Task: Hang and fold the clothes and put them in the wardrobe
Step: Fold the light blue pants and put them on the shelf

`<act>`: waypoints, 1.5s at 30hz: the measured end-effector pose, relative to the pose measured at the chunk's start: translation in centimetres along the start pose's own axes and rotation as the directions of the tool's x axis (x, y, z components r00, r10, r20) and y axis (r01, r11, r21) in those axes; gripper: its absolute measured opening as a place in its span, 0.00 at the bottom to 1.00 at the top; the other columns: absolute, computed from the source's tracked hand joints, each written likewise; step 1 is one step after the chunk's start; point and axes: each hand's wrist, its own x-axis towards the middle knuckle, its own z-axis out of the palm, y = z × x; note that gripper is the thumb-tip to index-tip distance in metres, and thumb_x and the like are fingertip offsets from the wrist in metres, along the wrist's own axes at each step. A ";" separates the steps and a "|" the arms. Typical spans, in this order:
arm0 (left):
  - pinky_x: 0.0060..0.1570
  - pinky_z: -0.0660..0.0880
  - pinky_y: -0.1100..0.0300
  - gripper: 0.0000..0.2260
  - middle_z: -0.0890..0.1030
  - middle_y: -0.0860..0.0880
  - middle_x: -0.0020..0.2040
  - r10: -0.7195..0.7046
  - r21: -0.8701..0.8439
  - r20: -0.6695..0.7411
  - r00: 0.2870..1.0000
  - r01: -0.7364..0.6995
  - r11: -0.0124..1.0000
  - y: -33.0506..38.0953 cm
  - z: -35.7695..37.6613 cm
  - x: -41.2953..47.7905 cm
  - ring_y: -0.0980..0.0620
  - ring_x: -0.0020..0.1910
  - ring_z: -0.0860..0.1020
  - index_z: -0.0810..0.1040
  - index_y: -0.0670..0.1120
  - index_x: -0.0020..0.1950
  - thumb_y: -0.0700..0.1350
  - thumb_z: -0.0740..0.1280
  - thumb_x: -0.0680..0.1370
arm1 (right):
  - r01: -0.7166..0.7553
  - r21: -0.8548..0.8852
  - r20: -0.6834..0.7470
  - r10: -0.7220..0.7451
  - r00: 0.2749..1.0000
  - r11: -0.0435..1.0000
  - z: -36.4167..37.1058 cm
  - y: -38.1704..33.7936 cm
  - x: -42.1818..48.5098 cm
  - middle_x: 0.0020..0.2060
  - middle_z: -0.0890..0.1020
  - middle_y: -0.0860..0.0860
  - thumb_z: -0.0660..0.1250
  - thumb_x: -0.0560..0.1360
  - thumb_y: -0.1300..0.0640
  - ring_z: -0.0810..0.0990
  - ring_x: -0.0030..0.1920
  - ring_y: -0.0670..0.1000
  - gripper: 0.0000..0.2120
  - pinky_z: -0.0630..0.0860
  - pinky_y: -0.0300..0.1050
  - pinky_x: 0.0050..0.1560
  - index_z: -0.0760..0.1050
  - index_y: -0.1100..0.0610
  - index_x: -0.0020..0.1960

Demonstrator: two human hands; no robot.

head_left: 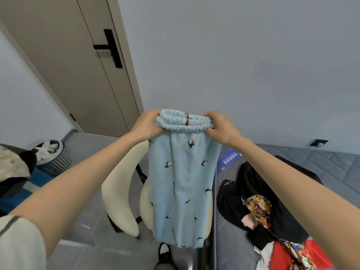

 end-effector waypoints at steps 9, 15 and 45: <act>0.50 0.71 0.51 0.09 0.75 0.41 0.50 0.020 0.082 0.066 0.998 -0.025 0.996 -6.3 4.0 12.3 0.46 0.51 0.73 0.77 0.40 0.50 0.42 0.70 0.73 | -0.101 -0.100 -0.045 0.097 0.994 0.990 4.5 5.2 9.6 0.55 0.74 0.56 0.61 0.72 0.66 0.73 0.55 0.57 0.17 0.74 0.54 0.51 0.71 0.59 0.60; 0.42 0.74 0.52 0.05 0.80 0.45 0.45 0.040 0.004 0.158 0.987 -0.041 0.999 -10.6 8.3 18.2 0.47 0.45 0.78 0.78 0.44 0.44 0.45 0.71 0.73 | -0.235 -0.134 -0.049 0.231 0.972 0.963 8.2 9.3 13.4 0.56 0.75 0.54 0.60 0.71 0.67 0.70 0.58 0.57 0.20 0.74 0.54 0.50 0.71 0.59 0.63; 0.56 0.70 0.51 0.15 0.76 0.43 0.56 -0.117 0.326 0.323 0.939 0.006 0.945 -28.6 34.4 8.8 0.42 0.54 0.76 0.77 0.41 0.50 0.28 0.68 0.67 | -0.256 -0.334 0.379 0.378 0.845 0.907 33.8 25.5 4.2 0.60 0.73 0.50 0.62 0.68 0.67 0.71 0.61 0.56 0.18 0.67 0.46 0.54 0.75 0.54 0.56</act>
